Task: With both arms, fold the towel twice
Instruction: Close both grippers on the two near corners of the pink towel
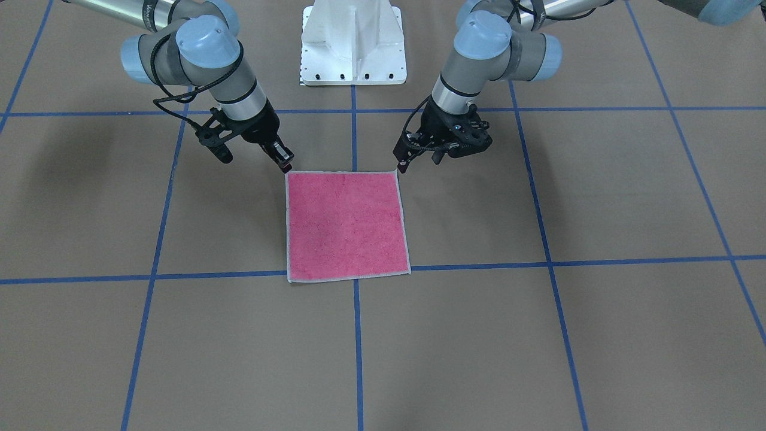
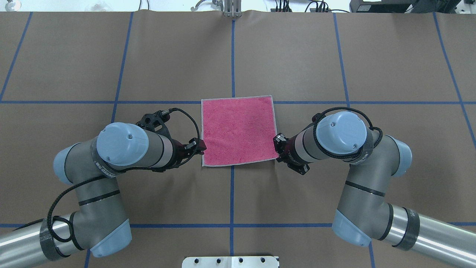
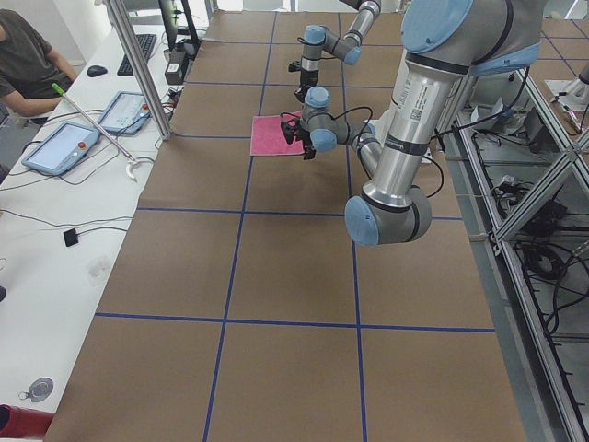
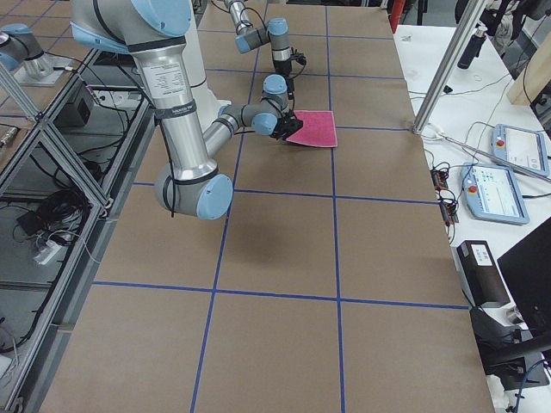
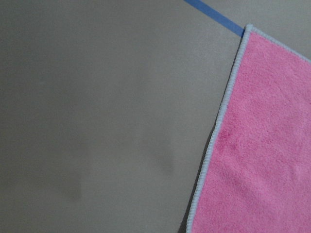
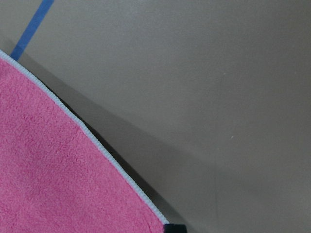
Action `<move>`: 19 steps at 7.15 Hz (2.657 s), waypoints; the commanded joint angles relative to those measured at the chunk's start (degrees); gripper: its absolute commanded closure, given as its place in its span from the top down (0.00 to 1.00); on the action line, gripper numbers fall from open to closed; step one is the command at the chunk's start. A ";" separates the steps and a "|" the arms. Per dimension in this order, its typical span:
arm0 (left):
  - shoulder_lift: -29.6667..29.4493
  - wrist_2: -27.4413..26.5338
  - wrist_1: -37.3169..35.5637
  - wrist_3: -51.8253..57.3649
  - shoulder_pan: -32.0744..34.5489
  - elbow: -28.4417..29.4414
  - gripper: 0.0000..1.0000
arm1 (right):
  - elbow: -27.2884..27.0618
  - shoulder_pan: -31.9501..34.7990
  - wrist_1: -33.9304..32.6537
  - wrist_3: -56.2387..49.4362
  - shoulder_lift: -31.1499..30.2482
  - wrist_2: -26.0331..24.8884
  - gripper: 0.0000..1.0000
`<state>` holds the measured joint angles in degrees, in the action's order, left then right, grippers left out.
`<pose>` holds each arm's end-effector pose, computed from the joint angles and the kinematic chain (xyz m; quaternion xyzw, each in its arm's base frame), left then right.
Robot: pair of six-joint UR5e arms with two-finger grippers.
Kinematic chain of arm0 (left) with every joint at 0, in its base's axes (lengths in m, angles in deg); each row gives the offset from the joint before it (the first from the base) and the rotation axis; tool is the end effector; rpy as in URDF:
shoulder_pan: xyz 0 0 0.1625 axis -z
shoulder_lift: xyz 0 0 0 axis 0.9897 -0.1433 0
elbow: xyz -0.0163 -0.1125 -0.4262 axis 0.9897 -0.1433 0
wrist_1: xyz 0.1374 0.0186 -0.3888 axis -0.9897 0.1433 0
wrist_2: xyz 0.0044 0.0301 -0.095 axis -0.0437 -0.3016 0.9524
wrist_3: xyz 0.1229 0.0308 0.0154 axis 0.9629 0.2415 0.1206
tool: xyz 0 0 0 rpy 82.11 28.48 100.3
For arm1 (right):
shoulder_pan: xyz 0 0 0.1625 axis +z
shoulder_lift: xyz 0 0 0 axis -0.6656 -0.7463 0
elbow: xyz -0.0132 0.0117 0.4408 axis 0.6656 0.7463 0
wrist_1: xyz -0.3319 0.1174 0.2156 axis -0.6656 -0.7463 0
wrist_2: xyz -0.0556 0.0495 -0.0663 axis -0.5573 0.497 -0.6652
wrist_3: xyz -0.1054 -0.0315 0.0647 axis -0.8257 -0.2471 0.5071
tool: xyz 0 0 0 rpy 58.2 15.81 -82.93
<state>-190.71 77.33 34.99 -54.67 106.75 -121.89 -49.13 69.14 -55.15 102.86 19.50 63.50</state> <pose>0.5532 -0.3789 0.3018 -0.0139 0.5030 -0.2135 0.8374 -0.5239 -0.3817 0.3353 -0.1513 -0.4506 0.3911 0.7881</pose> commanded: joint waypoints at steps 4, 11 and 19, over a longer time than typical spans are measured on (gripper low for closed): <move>-2.30 -0.27 0.62 -3.96 -1.43 2.30 0.82 | -1.24 -0.34 0.00 0.09 -0.70 0.07 0.00; -3.53 -0.10 1.94 -3.79 -2.05 3.36 0.89 | -1.24 -0.43 0.00 0.00 -0.70 0.07 0.00; -3.79 -0.19 1.59 -4.40 -2.40 5.29 0.62 | -1.33 -0.43 0.00 0.00 -0.61 0.16 0.00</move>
<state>-194.49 77.07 36.58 -59.03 104.41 -116.73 -50.46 68.71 -55.15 102.86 18.89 63.59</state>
